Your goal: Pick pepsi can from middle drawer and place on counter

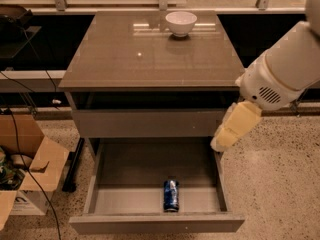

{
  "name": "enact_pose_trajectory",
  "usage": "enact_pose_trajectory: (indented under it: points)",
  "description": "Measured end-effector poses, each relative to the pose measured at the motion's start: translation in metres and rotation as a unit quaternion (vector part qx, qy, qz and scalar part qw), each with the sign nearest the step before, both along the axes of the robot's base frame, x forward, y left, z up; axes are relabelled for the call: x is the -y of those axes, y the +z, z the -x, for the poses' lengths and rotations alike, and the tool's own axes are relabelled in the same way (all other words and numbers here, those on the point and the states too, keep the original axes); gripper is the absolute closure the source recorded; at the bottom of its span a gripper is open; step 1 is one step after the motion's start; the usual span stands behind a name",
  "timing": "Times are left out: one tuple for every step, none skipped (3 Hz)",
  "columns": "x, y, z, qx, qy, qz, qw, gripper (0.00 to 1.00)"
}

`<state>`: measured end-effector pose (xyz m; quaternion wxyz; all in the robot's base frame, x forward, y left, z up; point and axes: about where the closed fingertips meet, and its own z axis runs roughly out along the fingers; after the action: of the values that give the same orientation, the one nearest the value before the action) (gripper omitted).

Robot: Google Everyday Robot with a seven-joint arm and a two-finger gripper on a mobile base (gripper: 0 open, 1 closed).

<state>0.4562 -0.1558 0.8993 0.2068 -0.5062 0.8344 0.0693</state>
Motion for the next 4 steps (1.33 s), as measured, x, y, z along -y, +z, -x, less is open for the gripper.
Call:
enact_pose_trajectory:
  points:
    - [-0.015,-0.040,-0.011,-0.041,-0.054,-0.030,0.9973,0.00]
    - [-0.027,-0.088,-0.013,-0.097,-0.104,-0.050,0.9887,0.00]
    - [-0.042,-0.145,-0.011,-0.151,-0.133,-0.052,0.9781,0.00]
    - [-0.051,-0.203,-0.007,-0.190,-0.155,-0.051,0.9680,0.00]
